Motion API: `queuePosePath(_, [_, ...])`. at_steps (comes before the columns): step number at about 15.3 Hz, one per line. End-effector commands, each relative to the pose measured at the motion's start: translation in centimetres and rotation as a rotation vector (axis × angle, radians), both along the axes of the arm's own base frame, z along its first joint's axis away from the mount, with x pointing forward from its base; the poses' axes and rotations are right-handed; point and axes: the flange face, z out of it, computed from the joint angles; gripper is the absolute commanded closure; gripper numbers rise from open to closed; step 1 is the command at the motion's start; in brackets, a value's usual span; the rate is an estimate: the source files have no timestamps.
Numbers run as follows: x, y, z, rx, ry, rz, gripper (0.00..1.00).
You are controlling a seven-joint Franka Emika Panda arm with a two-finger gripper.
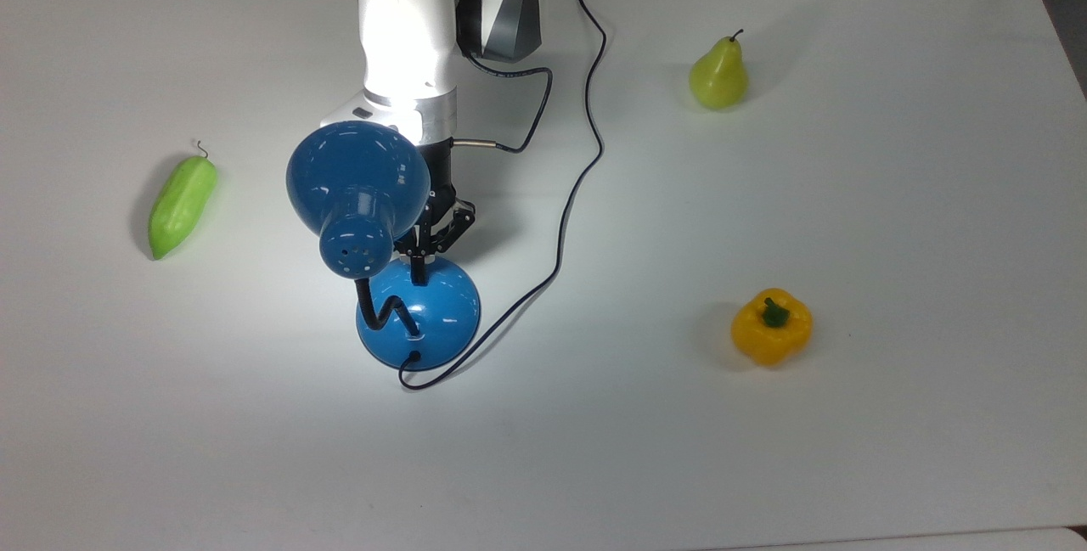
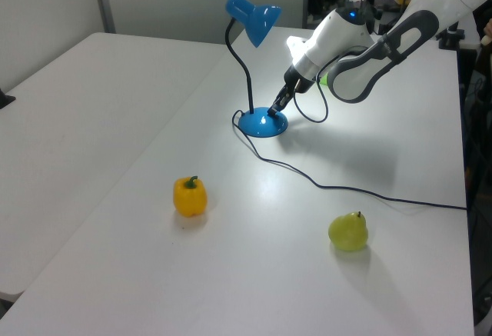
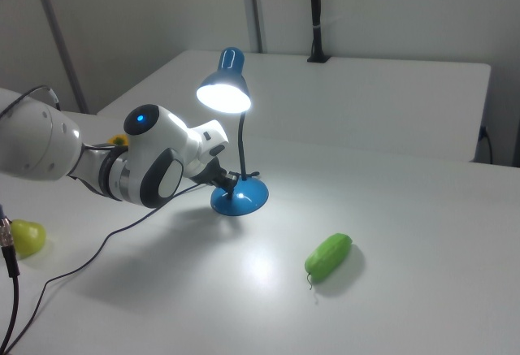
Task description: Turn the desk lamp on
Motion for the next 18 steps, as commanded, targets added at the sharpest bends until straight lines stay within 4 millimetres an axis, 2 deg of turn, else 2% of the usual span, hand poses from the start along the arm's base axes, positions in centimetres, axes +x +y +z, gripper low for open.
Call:
queuePosePath(1, [0.1,-0.2,-0.4,-0.011,-0.011,0.007,1.0])
queuePosePath(3, [-0.4,-0.3,1.9,-0.006,-0.028,0.001,1.0])
queuePosePath(6, [-2.5,-0.7,4.2,-0.003,-0.017,-0.004,1.0])
queuePosePath(10, [-4.7,0.2,5.9,-0.009,0.189,0.011,1.0])
queuePosePath(13, [-6.7,0.9,8.5,-0.015,0.338,0.021,0.99])
queuePosePath(14, [-7.5,0.8,9.8,-0.013,0.372,0.015,0.9])
queuePosePath(16, [-9.1,0.8,12.6,-0.01,0.446,0.008,0.61])
queuePosePath(18, [-10.0,0.7,15.4,-0.013,0.512,0.003,0.17])
